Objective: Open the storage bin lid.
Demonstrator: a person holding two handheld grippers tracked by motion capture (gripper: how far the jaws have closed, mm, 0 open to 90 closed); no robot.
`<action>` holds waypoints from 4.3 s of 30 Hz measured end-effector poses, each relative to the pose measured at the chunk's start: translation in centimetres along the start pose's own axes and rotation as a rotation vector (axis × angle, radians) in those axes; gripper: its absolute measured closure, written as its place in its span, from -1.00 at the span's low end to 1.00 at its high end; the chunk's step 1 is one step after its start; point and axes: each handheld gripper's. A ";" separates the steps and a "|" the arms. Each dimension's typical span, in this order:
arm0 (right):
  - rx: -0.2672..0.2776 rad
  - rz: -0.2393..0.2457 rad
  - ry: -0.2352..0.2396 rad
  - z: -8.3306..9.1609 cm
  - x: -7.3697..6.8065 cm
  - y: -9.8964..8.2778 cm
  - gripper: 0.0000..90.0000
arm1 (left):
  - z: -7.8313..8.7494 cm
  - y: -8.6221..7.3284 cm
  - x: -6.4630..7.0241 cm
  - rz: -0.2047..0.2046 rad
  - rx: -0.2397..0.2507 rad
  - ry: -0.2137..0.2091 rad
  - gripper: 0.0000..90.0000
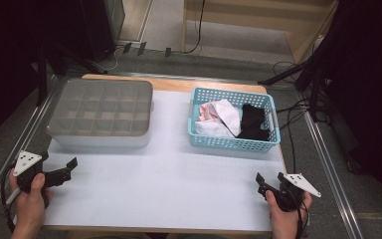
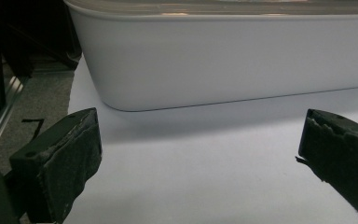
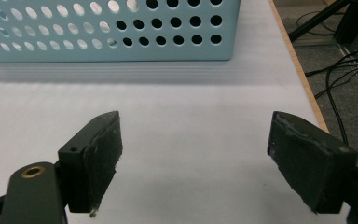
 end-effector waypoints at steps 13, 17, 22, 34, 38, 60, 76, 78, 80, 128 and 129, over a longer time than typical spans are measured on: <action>0.028 0.008 -0.022 0.3 -0.2 -0.1 -0.53 | -0.1 0.0 -0.2 0.022 -0.004 0.002 -1.00; 0.030 0.003 -0.016 0.3 -0.1 -0.1 -0.54 | -0.1 0.0 -0.2 0.023 -0.009 0.007 -1.00; 0.029 0.001 -0.008 0.3 -0.1 0.0 -0.56 | -0.1 0.0 -0.3 0.032 -0.007 0.003 -1.00; 0.036 -0.022 0.017 0.7 0.0 0.0 -0.59 | 0.0 0.0 -0.6 0.068 -0.002 -0.002 -1.00; 0.042 -0.015 0.020 0.9 -0.4 0.1 -0.61 | 0.0 0.1 -0.6 0.077 0.001 0.013 -1.00; 0.054 0.055 0.188 1.0 -8.2 3.4 -0.61 | 1.5 1.7 0.9 0.093 -0.001 0.028 -0.91; 0.057 0.084 0.238 -1.6 -15.5 6.7 -0.45 | 2.7 4.0 -0.4 0.116 0.001 0.032 -0.68; 0.050 0.090 0.247 -2.0 -16.3 7.0 -0.45 | 2.7 4.5 -0.6 0.120 -0.008 0.039 -0.68; 0.047 0.089 0.249 -2.1 -16.7 7.1 -0.45 | 2.7 4.7 -0.6 0.123 -0.013 0.035 -0.67; 0.004 0.112 0.335 -12.7 -29.8 11.5 -0.13 | -2.9 9.8 -6.3 0.194 0.006 -0.033 -0.03; 0.002 0.112 0.335 -12.9 -29.9 11.6 -0.13 | -3.0 9.9 -6.4 0.195 0.005 -0.035 -0.03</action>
Point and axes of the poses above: each handheld gripper's, and its own axes: z roughly backward along the jaws, y roughly out of its top, x roughly to its right, and after that the axes turned 2 degrees about y, right-handed
